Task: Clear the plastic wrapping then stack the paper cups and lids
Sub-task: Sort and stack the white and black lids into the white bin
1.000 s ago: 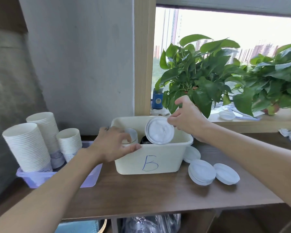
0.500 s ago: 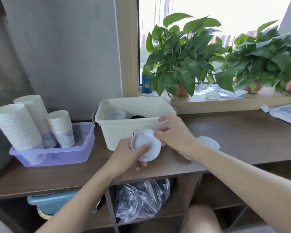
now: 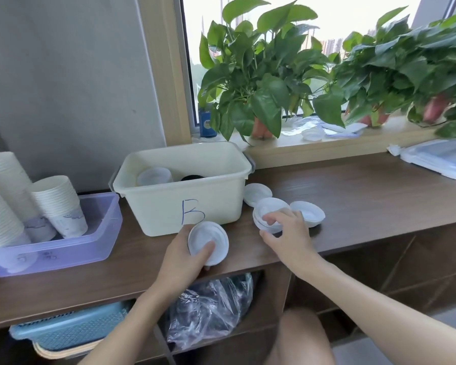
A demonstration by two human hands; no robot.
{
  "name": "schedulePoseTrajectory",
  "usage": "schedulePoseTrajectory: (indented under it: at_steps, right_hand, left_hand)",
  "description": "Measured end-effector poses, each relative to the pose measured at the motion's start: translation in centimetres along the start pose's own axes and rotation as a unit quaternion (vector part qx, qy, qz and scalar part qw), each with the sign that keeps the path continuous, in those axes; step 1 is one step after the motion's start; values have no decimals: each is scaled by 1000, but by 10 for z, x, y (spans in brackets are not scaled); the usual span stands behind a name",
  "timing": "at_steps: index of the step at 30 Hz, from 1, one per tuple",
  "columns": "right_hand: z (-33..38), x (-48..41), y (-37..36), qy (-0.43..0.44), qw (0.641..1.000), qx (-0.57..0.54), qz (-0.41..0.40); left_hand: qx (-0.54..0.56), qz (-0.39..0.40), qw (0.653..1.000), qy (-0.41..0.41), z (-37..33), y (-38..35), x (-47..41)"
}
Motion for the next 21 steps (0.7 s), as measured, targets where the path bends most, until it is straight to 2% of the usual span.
schedulePoseTrajectory:
  at_steps: [3,7,11,16,21]
  right_hand:
    - [-4,-5,-1,-6,999,-17,-36]
    - [-13,-15,-7,-22,997,66,-15]
    - [-11,-16,-1,-13,998,48,-39]
    - [23,-8,9,73,993,-13,-96]
    - [72,15,-7,197,975,-62,-83]
  left_hand:
    - [6,-3,1000,-9,0,2,-1]
    - [17,-3,1000,-17,0,2,0]
    - [23,5,1000,-20,3,2,-3]
    - [49,21,998,-20,4,4,-4]
    - [75,52,996,-14,4,7,1]
Point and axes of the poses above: each hand's wrist, its own x-axis away from the middle knuckle, its own y-axis out of the back of the hand, z = x × y, the point moved 9 cm from there along -x, towards the middle knuckle, and after that the axes turned 10 degrees about y, right-handed, at the moved point
